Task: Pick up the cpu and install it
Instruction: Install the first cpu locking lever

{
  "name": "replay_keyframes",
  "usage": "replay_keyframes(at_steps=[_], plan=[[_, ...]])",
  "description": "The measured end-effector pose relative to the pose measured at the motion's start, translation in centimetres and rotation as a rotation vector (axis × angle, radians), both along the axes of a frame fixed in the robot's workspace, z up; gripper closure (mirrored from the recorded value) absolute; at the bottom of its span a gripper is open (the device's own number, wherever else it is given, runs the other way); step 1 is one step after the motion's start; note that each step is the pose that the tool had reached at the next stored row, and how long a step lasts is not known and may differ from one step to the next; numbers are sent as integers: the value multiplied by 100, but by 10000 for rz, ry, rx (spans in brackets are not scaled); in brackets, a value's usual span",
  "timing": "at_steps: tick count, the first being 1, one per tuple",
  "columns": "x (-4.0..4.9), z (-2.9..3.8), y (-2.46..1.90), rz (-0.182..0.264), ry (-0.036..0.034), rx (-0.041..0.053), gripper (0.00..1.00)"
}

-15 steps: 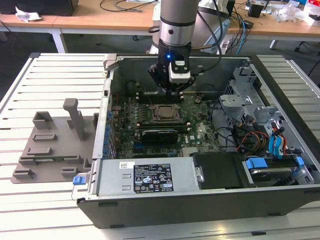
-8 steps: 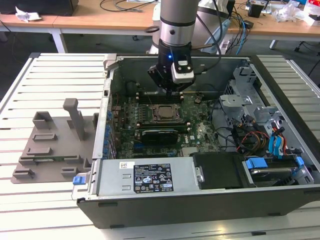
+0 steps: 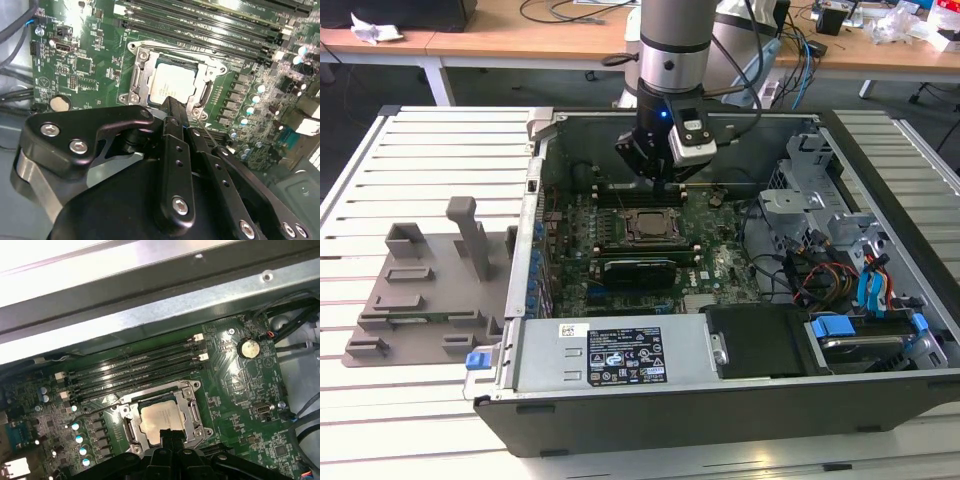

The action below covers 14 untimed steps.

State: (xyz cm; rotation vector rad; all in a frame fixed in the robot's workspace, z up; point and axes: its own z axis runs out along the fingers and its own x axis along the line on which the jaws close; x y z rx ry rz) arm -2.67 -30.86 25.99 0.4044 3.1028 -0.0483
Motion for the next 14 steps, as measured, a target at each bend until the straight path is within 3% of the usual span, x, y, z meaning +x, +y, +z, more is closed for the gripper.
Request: replay_keyframes(at_steps=[1, 3, 14], plan=[[0, 0, 0, 569, 0, 0, 89], [0, 0, 0, 753, 0, 1, 89], [0, 0, 0, 2680, 0, 0, 89]])
